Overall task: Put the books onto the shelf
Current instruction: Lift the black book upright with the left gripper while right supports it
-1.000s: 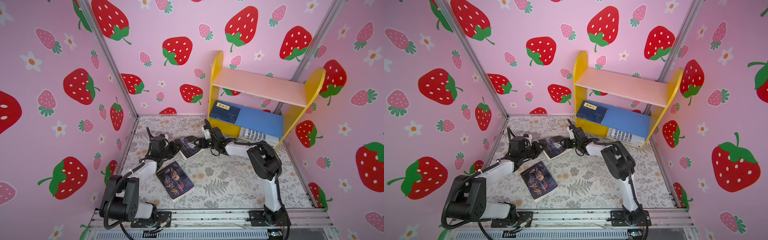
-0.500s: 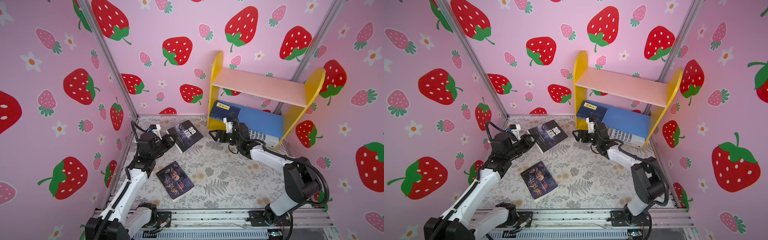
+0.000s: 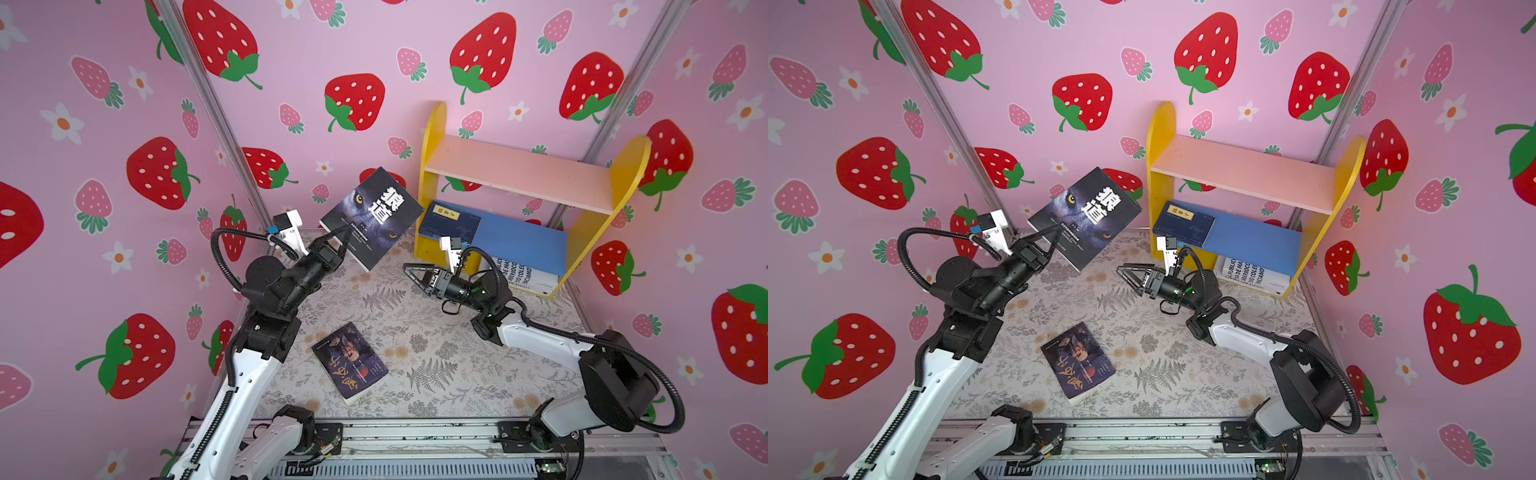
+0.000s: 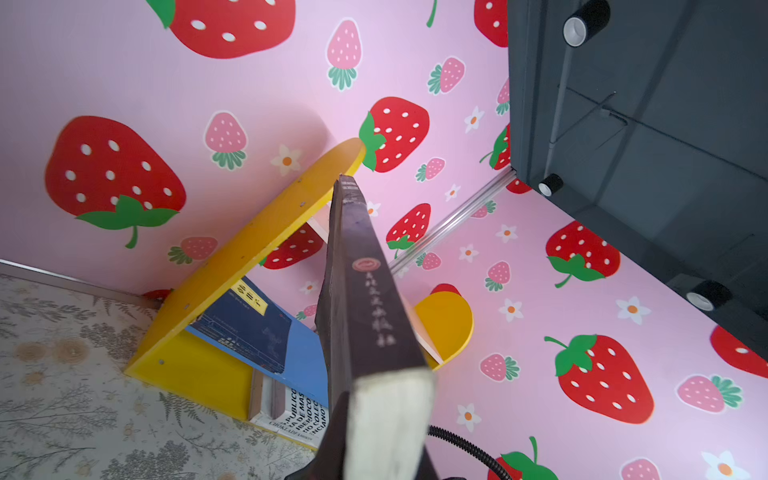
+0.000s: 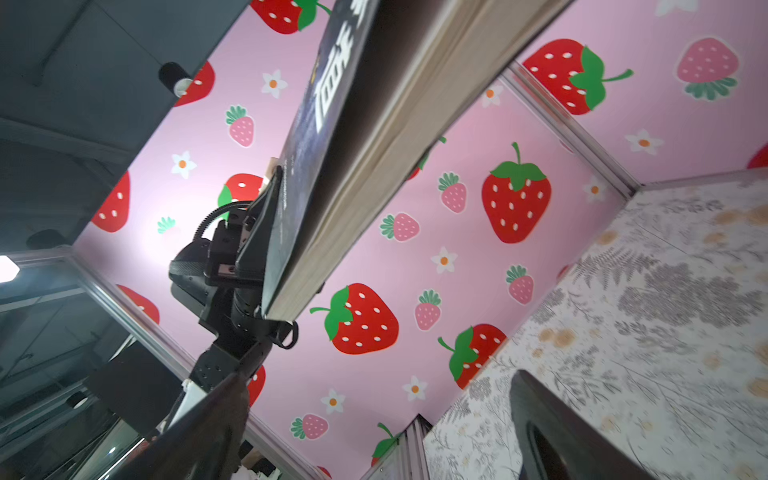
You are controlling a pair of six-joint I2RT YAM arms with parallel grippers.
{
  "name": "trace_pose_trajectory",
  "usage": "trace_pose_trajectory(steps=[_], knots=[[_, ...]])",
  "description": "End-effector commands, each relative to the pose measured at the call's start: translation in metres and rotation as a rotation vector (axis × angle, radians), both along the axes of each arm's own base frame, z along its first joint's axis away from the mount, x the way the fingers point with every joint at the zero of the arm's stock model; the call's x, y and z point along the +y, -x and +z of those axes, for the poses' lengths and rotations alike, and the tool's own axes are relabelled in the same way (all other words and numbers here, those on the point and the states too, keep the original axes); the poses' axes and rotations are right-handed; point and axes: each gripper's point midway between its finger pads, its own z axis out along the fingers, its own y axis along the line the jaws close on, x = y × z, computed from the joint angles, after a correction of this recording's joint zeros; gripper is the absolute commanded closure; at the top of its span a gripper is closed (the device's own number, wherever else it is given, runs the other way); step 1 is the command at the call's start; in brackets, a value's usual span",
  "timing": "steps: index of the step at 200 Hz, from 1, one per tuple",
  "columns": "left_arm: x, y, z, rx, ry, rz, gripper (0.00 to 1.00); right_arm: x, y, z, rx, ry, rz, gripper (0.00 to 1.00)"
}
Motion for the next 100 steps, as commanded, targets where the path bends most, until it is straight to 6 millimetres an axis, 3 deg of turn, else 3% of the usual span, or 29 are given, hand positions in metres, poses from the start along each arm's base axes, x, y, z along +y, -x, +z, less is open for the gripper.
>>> trace_pose_trajectory(steps=[1, 20, 67, 100], knots=[[-0.005, 0.018, 0.047, -0.151, 0.077, -0.018, 1.00, -0.007, 0.004, 0.046, -0.064, -0.180, -0.022, 0.00], [-0.014, 0.019, 0.046, -0.150, 0.081, -0.038, 1.00, -0.006, 0.006, 0.058, -0.089, -0.237, -0.031, 0.00], [-0.032, 0.025, 0.043, -0.153, 0.102, -0.099, 1.00, -0.006, -0.011, 0.067, -0.050, -0.305, -0.082, 0.00], [-0.035, 0.026, 0.038, -0.140, 0.101, -0.106, 1.00, -0.017, -0.020, 0.072, -0.025, -0.342, -0.153, 0.14]])
